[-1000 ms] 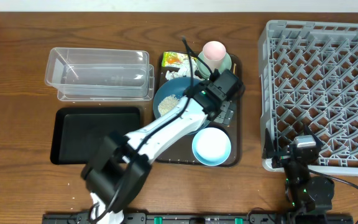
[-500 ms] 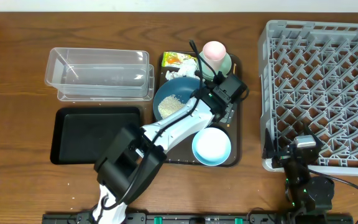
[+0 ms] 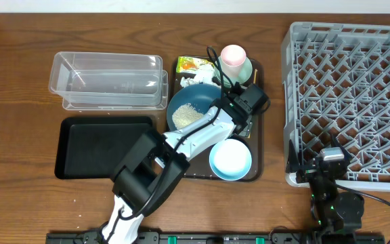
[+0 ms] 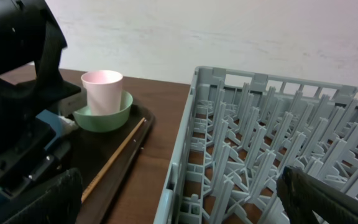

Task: Sort waste into correct bins and load items into the dishwasher rack
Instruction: 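Grasp the blue plate rim with the left gripper and lift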

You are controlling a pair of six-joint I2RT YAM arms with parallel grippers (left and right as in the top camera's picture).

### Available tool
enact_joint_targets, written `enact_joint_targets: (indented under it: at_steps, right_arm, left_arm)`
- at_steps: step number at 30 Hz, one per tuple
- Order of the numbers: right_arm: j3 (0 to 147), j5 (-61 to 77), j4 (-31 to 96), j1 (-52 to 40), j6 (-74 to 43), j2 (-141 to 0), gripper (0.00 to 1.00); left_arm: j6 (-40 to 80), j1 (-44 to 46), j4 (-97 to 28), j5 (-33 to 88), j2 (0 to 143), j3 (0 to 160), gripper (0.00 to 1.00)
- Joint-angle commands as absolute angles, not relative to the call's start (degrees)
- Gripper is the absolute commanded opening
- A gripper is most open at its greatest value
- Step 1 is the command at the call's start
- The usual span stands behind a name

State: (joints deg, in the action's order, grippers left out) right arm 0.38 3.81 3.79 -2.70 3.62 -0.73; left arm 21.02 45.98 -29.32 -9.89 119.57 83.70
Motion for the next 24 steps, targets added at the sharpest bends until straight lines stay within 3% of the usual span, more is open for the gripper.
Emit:
enact_joint_targets:
  at_steps: [1,5,9,13,24]
  right_arm:
    - [0.3,3.4,4.0,-1.9,4.4,-0.5,0.99]
    - [0.3,3.4,4.0,-1.9,4.4,-0.5,0.99]
    - [0.3,3.4,4.0,-1.9,4.4,-0.5,0.99]
    - [0.3,3.4,4.0,-1.9,4.4,-0.5,0.99]
    - [0.3,3.4,4.0,-1.9,4.4,-0.5,0.99]
  left_arm:
    - [22.4,46.1,-28.8,-11.2,119.9,84.6,0.75]
    - [22.4,46.1,-28.1,-11.2,119.9,84.6,0.60]
    - [22.4,46.1,-28.2,-11.2,119.7,84.6,0.57]
    - [22.4,46.9,-28.1,-11.2,119.1,84.6,0.42]
    - [22.4,50.1,-27.3,-16.0,118.2,84.6,0.22]
